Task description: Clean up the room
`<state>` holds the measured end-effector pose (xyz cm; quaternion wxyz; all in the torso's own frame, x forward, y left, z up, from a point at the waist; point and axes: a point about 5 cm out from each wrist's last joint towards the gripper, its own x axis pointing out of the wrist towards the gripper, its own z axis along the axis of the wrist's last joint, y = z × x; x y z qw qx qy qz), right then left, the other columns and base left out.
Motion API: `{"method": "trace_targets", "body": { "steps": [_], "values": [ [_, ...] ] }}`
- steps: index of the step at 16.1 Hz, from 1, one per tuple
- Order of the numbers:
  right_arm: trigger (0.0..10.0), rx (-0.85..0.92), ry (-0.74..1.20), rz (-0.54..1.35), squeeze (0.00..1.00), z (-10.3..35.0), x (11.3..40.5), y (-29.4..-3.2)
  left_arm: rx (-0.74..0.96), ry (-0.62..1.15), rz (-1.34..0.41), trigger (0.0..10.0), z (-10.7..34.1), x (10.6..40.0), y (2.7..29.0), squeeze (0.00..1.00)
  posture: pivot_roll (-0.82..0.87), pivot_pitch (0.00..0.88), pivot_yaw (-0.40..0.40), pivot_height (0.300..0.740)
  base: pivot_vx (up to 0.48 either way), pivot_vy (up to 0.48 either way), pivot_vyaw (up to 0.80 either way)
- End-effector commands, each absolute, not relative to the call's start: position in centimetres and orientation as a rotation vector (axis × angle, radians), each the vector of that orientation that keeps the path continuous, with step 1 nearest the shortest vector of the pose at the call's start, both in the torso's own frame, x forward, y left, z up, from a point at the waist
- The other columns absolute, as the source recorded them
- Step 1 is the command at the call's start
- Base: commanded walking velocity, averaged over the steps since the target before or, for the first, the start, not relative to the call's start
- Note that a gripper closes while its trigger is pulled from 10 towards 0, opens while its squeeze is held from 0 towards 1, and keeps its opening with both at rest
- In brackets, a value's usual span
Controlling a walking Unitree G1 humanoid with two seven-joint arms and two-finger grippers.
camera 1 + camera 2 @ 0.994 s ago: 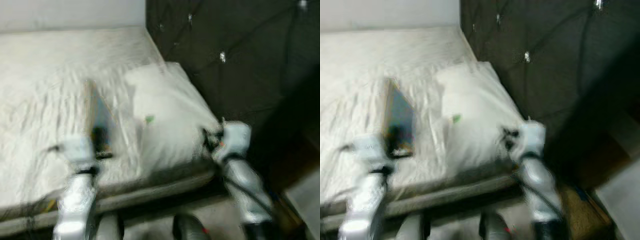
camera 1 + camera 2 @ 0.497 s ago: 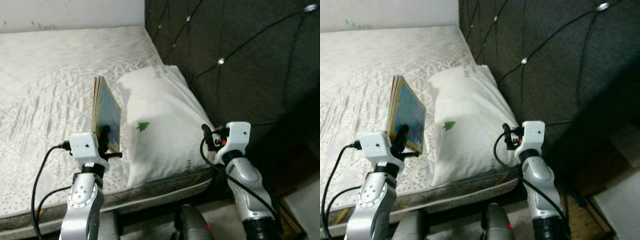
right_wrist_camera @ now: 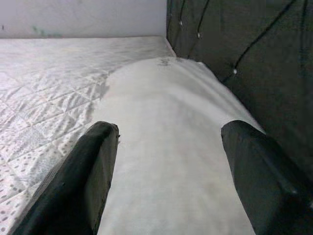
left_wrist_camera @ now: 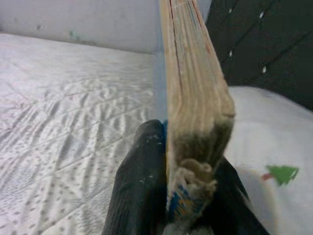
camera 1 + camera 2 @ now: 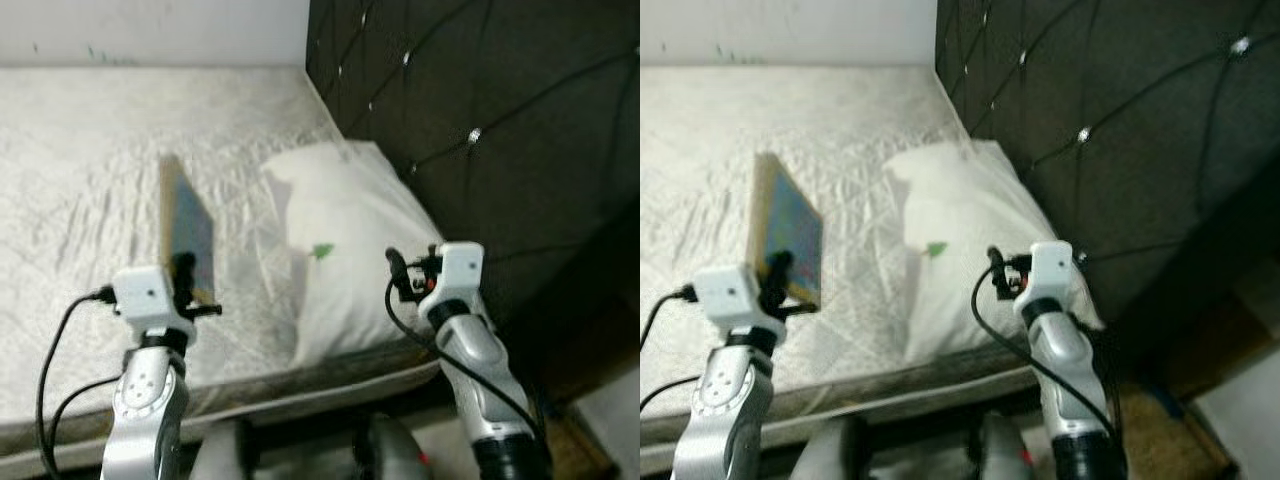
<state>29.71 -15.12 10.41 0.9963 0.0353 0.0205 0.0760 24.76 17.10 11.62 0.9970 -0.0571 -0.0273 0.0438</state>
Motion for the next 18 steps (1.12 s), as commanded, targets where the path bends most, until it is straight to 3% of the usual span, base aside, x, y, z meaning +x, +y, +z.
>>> {"method": "trace_targets", "body": {
  "steps": [1, 10, 18],
  "values": [
    [10.0, 0.064, 0.053, 0.122, 0.0, 10.2, 29.6, -16.0, -0.135, -0.084, 0.056, 10.0, 12.2, 24.9, 16.2, 0.0, -0.05, 0.072, -0.041, 0.64, 0.0, 0.326, 0.0],
    [10.0, 0.064, 0.051, 0.123, 0.0, 10.3, 29.5, -16.1, -0.173, -0.085, 0.091, 10.0, 12.2, 25.5, 16.6, 0.0, -0.05, 0.09, -0.045, 0.64, 0.0, 0.0, 0.0],
    [10.0, 0.074, 0.042, 0.132, 0.0, 10.6, 29.4, -16.1, -0.464, -0.069, 0.069, 10.0, 12.3, 27.5, 16.5, 0.0, -0.06, 0.102, -0.047, 0.567, 0.0, 0.0, 0.0]
  ]
}}
